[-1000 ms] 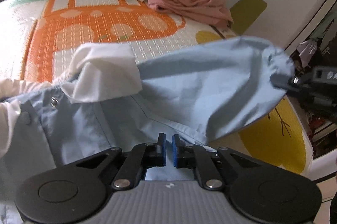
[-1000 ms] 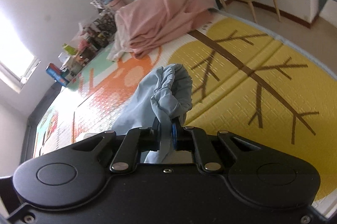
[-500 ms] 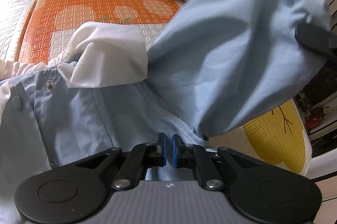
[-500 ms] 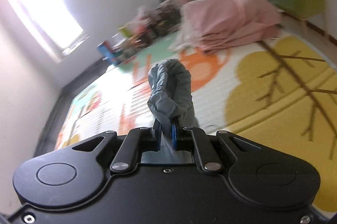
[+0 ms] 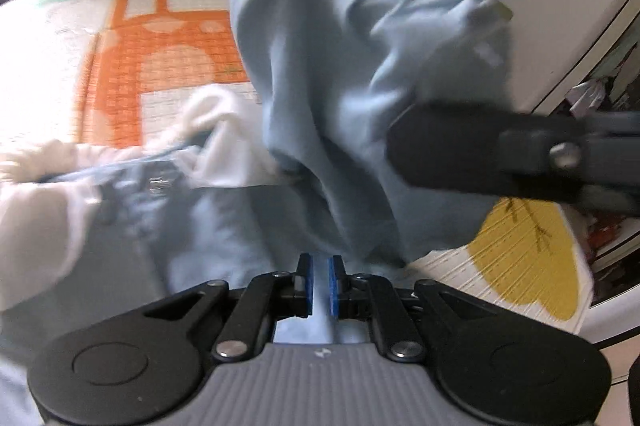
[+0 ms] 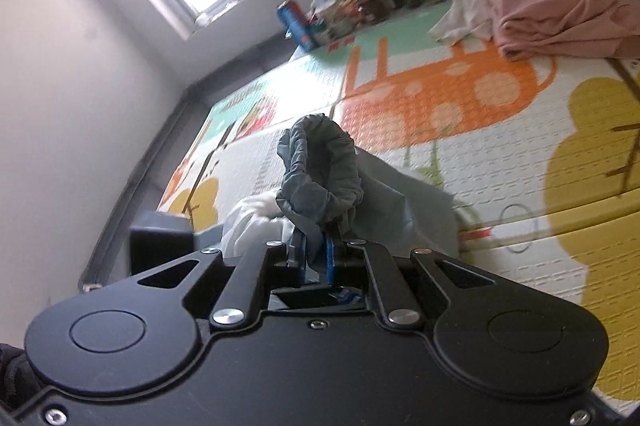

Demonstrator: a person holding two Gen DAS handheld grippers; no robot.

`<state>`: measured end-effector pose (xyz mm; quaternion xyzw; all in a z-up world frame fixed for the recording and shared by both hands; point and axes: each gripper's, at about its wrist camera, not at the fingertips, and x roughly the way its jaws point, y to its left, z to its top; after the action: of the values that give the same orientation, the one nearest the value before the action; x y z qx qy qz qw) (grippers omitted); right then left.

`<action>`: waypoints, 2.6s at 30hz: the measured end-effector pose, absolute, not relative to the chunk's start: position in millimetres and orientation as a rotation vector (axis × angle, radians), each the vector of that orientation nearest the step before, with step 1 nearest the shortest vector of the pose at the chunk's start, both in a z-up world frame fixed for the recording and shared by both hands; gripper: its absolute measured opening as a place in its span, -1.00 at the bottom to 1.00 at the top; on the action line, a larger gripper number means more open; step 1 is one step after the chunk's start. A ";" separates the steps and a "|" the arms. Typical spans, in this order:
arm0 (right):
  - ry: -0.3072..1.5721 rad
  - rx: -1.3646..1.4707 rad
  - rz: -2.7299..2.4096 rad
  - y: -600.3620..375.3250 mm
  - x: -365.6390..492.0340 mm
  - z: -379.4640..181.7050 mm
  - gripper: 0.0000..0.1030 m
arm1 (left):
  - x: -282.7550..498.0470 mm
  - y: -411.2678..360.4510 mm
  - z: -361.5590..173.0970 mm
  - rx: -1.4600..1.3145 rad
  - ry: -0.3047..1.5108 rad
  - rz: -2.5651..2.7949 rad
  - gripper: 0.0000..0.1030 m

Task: Fold clothes
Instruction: 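Lift the cuff with the right gripper and carry it over the shirt front, then lower the cuff onto the shirt front with the right gripper while the left gripper approaches, then grasp the cuff with the left gripper while the right gripper still holds it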

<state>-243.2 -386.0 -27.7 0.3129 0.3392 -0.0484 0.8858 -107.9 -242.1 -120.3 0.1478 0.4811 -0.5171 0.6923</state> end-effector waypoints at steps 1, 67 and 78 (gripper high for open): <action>0.718 0.646 -0.089 -383.5 -239.9 -29.2 -0.85 | -105.9 -236.1 -119.0 0.341 1.074 -1.135 -0.81; 0.955 0.319 -0.029 -264.8 -194.5 -78.1 -0.39 | -25.0 -164.8 -96.6 0.142 1.258 -0.919 -0.12; 1.012 0.172 -0.096 -242.1 -171.6 -92.5 -0.49 | -21.2 -159.5 -105.5 0.115 1.359 -0.893 -0.11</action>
<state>-171.6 -242.0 -92.5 0.0824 0.4841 -0.0461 0.8699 -21.2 -159.5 -105.5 0.0511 0.6068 -0.3988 0.6857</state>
